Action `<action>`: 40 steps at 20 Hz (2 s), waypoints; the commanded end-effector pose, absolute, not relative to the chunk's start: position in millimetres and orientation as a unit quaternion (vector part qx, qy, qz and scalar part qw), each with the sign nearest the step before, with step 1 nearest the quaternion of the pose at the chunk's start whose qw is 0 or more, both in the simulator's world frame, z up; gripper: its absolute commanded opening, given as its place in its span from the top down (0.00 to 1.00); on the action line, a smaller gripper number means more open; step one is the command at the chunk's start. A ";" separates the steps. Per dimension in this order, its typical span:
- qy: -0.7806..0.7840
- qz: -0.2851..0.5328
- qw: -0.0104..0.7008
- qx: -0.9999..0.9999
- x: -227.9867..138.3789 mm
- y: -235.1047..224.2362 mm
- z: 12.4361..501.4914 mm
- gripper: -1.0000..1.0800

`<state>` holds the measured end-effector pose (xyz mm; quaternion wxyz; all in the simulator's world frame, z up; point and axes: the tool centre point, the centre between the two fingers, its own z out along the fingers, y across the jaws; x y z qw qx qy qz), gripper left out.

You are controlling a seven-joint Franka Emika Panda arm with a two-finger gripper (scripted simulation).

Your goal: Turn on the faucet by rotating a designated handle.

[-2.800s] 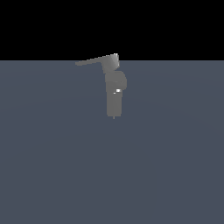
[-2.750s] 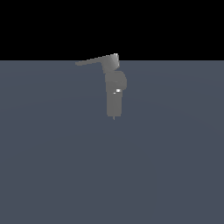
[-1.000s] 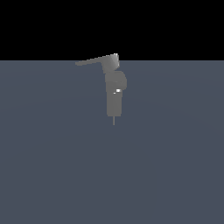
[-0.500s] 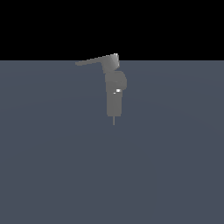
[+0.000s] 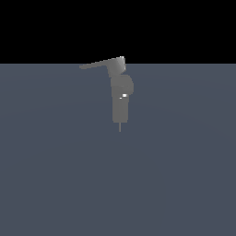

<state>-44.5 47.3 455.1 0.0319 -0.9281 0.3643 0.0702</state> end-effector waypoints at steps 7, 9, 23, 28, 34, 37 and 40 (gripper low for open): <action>0.467 0.086 0.015 -0.880 6.5 61.0 416.2 1.00; 0.489 0.088 0.010 -0.868 17.7 64.6 405.7 1.00; 0.634 0.086 -0.039 -0.767 85.0 93.8 320.8 1.00; 0.670 0.079 -0.054 -0.736 100.3 103.5 293.4 1.00; 0.696 0.072 -0.066 -0.711 110.7 111.5 271.4 1.00; 0.703 0.070 -0.069 -0.705 113.4 113.7 265.3 1.00; 0.706 0.069 -0.070 -0.701 114.6 114.8 262.5 1.00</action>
